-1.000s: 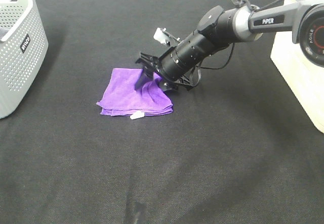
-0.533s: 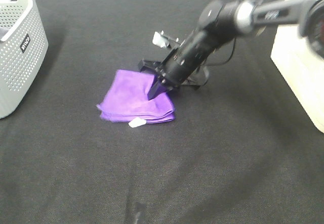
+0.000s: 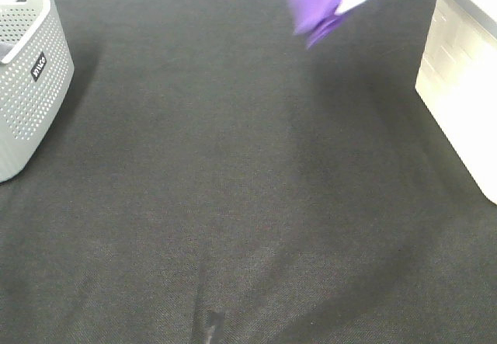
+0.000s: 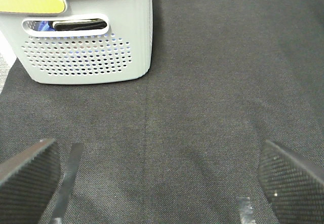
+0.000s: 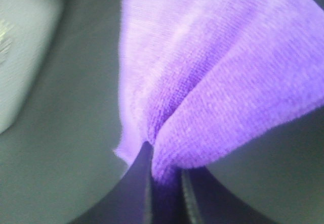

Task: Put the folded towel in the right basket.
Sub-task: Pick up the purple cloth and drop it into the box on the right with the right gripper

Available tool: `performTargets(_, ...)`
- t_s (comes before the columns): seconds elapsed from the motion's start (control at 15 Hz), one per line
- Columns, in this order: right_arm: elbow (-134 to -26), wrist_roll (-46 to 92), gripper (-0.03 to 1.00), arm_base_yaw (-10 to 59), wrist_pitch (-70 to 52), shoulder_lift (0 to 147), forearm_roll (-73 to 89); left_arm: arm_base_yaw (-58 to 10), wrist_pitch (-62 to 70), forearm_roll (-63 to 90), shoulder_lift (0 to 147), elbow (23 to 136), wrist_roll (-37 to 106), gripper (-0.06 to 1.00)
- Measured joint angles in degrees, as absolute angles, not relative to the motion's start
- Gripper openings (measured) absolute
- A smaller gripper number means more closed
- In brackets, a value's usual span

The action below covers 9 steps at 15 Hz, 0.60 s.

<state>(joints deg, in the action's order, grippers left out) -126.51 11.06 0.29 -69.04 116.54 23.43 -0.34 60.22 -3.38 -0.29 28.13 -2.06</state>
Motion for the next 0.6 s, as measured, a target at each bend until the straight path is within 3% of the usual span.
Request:
performTargets(0.33, -130.2, 9.5, 0.08, -17.6, -69.4, 116.0, 13.8, -0.3, 60.2, -3.4, -0.3, 28.1, -2.1, 0.99)
performTargets(0.6, -130.0, 8.8, 0.08, -20.3, -69.7, 117.6, 11.3, -0.3, 60.2, -3.4, -0.3, 28.1, -2.1, 0.99)
